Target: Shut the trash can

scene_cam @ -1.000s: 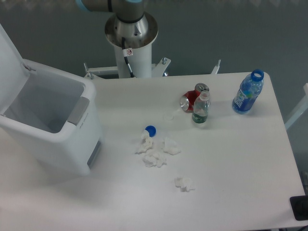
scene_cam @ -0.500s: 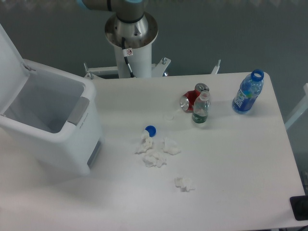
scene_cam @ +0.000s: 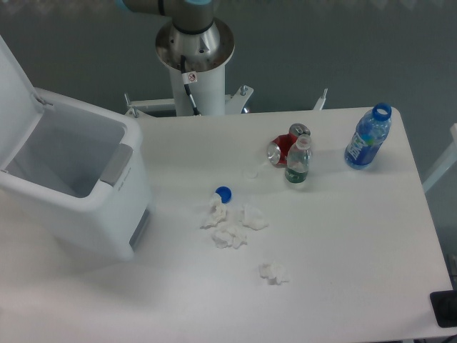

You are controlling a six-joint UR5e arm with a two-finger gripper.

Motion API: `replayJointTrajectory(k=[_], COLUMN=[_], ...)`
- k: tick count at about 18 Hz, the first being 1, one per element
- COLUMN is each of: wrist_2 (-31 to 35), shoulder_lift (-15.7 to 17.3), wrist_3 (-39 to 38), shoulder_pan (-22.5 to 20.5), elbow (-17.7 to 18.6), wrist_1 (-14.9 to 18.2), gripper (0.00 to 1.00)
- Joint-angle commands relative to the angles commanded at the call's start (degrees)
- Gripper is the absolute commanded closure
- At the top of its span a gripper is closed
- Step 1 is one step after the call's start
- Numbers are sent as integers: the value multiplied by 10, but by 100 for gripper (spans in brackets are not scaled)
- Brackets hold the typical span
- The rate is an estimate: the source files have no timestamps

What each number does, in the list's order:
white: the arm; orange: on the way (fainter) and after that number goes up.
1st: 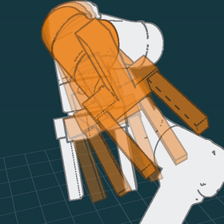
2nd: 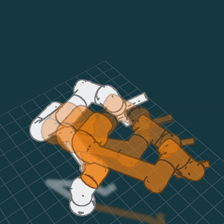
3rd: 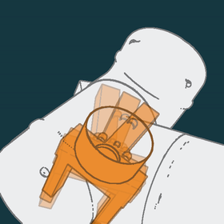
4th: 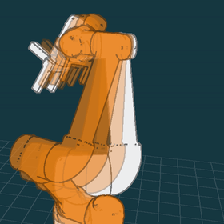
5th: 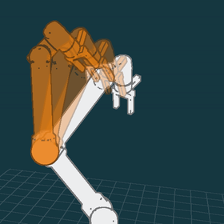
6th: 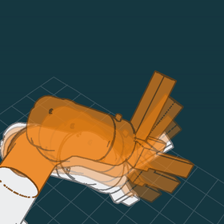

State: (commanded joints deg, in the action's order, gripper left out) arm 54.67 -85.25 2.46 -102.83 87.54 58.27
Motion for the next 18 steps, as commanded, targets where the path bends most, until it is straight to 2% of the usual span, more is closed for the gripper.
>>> replayJointTrajectory(k=[9,18], wrist_2=[1,5], shoulder_lift=[-16,-17], wrist_3=[1,2], shoulder_pan=[3,2], elbow=[2,15], wrist_1=[0,1], gripper=[0,0])
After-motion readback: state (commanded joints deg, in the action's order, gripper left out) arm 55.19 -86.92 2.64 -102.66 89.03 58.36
